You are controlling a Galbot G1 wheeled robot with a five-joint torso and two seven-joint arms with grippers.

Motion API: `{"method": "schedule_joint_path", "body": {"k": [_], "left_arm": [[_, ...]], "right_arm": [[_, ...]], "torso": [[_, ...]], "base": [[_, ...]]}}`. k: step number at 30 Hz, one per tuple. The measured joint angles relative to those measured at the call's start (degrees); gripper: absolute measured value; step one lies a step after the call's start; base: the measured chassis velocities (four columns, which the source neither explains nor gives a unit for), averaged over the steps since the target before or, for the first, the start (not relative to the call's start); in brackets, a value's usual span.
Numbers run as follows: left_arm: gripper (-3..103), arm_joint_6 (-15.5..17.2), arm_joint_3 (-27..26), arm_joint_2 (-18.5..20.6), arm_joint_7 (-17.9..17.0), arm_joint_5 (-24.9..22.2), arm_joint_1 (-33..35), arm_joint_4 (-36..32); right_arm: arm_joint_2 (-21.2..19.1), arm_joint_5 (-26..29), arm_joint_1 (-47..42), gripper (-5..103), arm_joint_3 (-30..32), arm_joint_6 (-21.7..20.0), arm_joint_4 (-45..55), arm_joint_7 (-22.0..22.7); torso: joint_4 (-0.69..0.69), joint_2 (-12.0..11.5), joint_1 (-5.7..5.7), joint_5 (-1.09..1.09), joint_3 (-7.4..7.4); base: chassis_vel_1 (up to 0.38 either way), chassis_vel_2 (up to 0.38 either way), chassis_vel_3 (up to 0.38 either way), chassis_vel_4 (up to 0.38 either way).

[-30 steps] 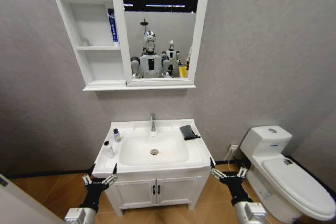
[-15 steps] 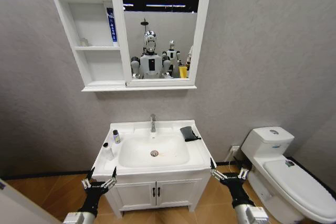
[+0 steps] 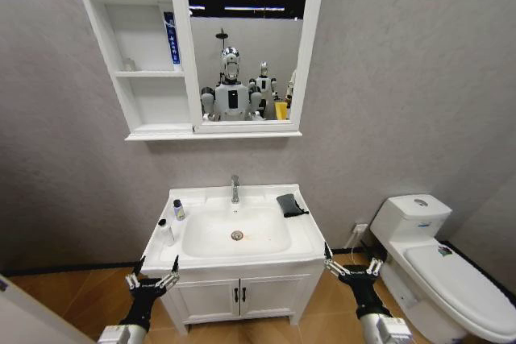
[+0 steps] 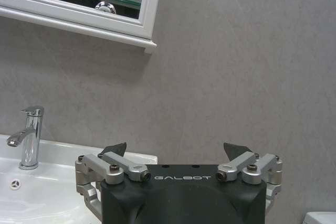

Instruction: Move facial cleanser and shampoo from washbasin to cabinet, then wipe washbasin with towel.

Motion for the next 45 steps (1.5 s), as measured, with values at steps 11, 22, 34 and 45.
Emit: {"method": "schedule_joint_path", "body": {"k": [11, 22, 34, 45], "left_arm": [[100, 0.1, 0.2, 0.4, 0.2, 0.0, -2.0, 1.6], [100, 2.4, 0.4, 0.7, 0.5, 0.1, -3.1, 1.5], [100, 2.0, 1.0, 0.5, 0.0, 1.1, -5.0, 3.4], [100, 10.3, 4.2, 3.4, -4.8, 0.5, -19.9, 16.2]], "right_arm": [[0.5, 0.0, 0.2, 100, 0.0, -0.4, -0.3, 0.2], [0.5, 0.2, 0.5, 100, 0.2, -0.4, -0.9, 0.2], [0.3, 1.1, 1.2, 100, 0.2, -0.4, -1.9, 0.2], [-2.7, 4.9, 8.2, 100, 0.7, -3.9, -4.7, 3.1]], "torso": [[0.00, 0.0, 0.00, 0.00, 0.00], [-0.01, 0.0, 0.00, 0.00, 0.00], [0.00, 0.0, 0.00, 0.01, 0.00], [0.00, 0.0, 0.02, -0.02, 0.01]], "base": [[0.000, 0.000, 0.000, 0.000], [0.000, 0.000, 0.000, 0.000], [0.000, 0.000, 0.000, 0.000], [0.000, 0.000, 0.000, 0.000]]}}
